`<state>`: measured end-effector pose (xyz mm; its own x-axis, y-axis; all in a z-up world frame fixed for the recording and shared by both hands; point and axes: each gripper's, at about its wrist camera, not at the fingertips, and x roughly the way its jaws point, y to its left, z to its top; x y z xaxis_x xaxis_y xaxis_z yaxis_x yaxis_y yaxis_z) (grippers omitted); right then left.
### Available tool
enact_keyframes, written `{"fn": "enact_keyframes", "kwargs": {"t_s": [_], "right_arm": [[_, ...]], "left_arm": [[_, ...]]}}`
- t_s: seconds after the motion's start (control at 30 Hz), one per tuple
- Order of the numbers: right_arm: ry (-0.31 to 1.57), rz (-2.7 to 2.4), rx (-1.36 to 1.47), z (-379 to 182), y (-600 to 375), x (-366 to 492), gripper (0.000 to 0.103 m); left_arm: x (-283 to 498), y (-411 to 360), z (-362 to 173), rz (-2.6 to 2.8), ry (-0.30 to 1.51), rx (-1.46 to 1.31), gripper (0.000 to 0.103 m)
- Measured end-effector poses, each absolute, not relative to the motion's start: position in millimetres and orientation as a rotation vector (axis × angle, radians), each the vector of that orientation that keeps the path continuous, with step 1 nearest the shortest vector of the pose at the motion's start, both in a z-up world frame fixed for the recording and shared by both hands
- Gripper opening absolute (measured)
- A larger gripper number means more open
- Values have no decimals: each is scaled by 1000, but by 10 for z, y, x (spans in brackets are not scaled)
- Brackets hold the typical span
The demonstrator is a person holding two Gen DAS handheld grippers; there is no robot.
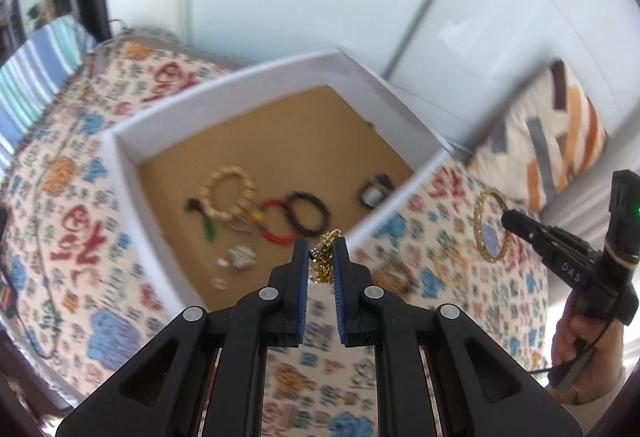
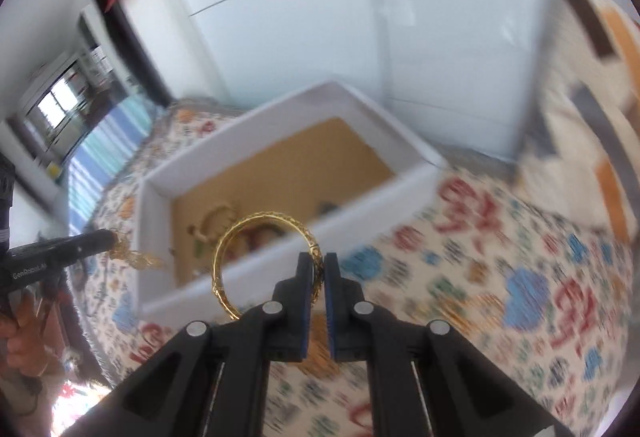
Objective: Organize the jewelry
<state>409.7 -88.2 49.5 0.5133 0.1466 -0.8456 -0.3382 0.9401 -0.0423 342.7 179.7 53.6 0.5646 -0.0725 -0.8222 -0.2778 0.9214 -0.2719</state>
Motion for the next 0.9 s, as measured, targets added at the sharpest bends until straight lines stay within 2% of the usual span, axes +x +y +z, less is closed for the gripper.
{"fn": "enact_keyframes", "kwargs": {"t_s": [0.4, 0.43, 0.47, 0.5, 0.53, 0.57, 0.63, 0.9], "right_arm": [[1060, 462, -314, -211, 439, 4803, 6], [1078, 470, -315, -272, 488, 4857, 10], [1099, 475, -310, -329, 523, 4906, 10], [1107, 468, -310, -366, 543, 4937, 16], [1111, 460, -310, -398, 551, 4961, 40], [1112, 454, -303, -432, 548, 4977, 57], [1115, 447, -282, -469, 529, 5001, 58], [1113, 420, -261, -440, 400, 4937, 58]], "left_arm": [[3701, 2605, 2, 247, 1022, -426, 10], [3714, 2626, -27, 243, 1027, -425, 12], [3725, 2637, -63, 246, 1034, -428, 14], [3724, 2652, -101, 260, 1039, -437, 19], [3718, 2653, -120, 265, 1045, -444, 42], [3711, 2659, -152, 273, 1051, -453, 66], [3682, 2665, -172, 295, 1043, -462, 80], [3611, 2590, -153, 294, 1053, -457, 80]]}}
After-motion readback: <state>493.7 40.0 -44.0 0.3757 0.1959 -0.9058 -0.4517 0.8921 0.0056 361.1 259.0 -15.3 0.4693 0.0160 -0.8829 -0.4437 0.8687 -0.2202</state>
